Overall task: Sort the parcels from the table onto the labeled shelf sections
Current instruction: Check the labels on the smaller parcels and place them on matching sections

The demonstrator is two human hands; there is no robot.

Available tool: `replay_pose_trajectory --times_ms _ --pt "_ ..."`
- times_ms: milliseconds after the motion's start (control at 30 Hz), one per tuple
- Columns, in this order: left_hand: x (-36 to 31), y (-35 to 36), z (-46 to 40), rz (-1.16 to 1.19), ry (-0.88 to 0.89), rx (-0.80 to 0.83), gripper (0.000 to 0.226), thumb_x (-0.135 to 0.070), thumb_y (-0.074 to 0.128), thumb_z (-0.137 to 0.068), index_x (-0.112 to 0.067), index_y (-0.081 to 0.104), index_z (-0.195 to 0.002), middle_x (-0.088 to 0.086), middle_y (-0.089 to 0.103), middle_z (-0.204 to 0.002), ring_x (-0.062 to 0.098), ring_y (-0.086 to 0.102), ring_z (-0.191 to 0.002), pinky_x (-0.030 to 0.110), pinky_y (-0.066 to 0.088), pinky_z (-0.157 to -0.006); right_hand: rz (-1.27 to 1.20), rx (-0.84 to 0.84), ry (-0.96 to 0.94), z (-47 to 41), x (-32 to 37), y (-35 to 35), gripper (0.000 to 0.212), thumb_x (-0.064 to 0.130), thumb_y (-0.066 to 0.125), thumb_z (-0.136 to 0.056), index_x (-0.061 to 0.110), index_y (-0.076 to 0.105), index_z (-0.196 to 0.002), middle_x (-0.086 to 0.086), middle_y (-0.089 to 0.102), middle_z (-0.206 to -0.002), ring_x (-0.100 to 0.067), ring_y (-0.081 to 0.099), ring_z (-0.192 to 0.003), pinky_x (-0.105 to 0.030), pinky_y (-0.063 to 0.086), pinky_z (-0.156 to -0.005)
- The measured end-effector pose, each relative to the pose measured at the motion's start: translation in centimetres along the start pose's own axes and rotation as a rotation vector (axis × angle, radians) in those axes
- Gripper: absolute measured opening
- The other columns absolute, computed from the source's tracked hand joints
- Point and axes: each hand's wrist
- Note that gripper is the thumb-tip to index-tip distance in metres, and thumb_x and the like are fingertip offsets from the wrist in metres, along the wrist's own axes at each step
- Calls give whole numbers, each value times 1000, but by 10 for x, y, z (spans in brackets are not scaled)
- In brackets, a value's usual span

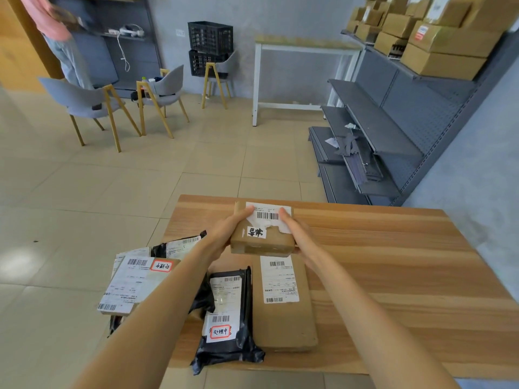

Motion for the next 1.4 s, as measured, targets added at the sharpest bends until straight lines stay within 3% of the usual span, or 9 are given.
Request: replay_pose_trajectory --times_ms 100,233,367,467,667,967,1067,1200,1400 --pt "-4 -4 1 8 19 -37 56 -56 66 -81 -12 69 -114 9 75 -101 24 70 -94 35 53 -91 113 -10 -36 1 8 -7 80 83 48 -71 24 60 -123 4 68 -119 -18 65 -105 -41 53 -93" --pt "-15 -11 6 24 48 -47 50 -54 66 -82 -12 70 -109 10 75 -99 20 70 -83 29 52 -78 380 -176 -161 3 26 -27 82 73 47 -83 21 39 -146 4 46 -145 -18 46 -129 -38 38 -105" --pt "-28 -14 9 9 44 -13 37 -51 61 -87 -17 69 -100 6 75 -91 16 68 -74 29 51 -78 724 -277 -263 2 39 -51 72 56 52 -92 17 32 -149 -2 36 -153 -21 34 -140 -43 33 -111" --pt "-37 -13 7 -5 31 -5 40 -53 62 -86 -16 67 -102 6 74 -89 17 67 -74 30 51 -79 1101 -303 -304 6 50 -61 73 49 56 -92 17 27 -151 -2 32 -154 -22 27 -142 -43 35 -107" --pt "-60 4 2 10 33 71 44 -55 63 -84 -17 70 -106 7 74 -97 18 68 -78 30 52 -79 1427 -366 -390 15 58 -74 74 44 63 -88 13 30 -147 -6 38 -148 -25 35 -137 -37 33 -111" --pt "-87 30 3 -23 72 115 41 -55 58 -87 -18 70 -99 6 73 -90 17 68 -75 31 51 -81 1535 -479 -428 30 71 -107 67 31 65 -86 12 34 -143 -6 40 -145 -23 35 -135 -34 28 -111" --pt "-96 43 6 4 90 135 39 -53 57 -89 -17 69 -99 4 74 -86 14 69 -69 29 53 -74 1550 -531 -427 41 78 -121 67 32 62 -88 11 32 -145 -7 38 -146 -24 32 -137 -35 26 -112" --pt "-104 66 8 18 103 228 45 -53 59 -87 -15 67 -108 6 73 -91 17 69 -74 32 54 -82 1530 -607 -391 69 84 -140 73 38 60 -90 11 27 -149 -8 33 -150 -24 28 -140 -36 25 -115" --pt "-115 110 18 -65 101 358 44 -53 61 -86 -16 66 -108 5 73 -90 16 68 -71 28 53 -70 1502 -767 -285 129 81 -160 69 33 61 -88 9 33 -146 -11 39 -146 -27 33 -137 -37 28 -112"
Point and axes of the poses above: each hand's wrist, its own z-axis away from the middle knuckle, its own y-axis out of the palm, x = y × z
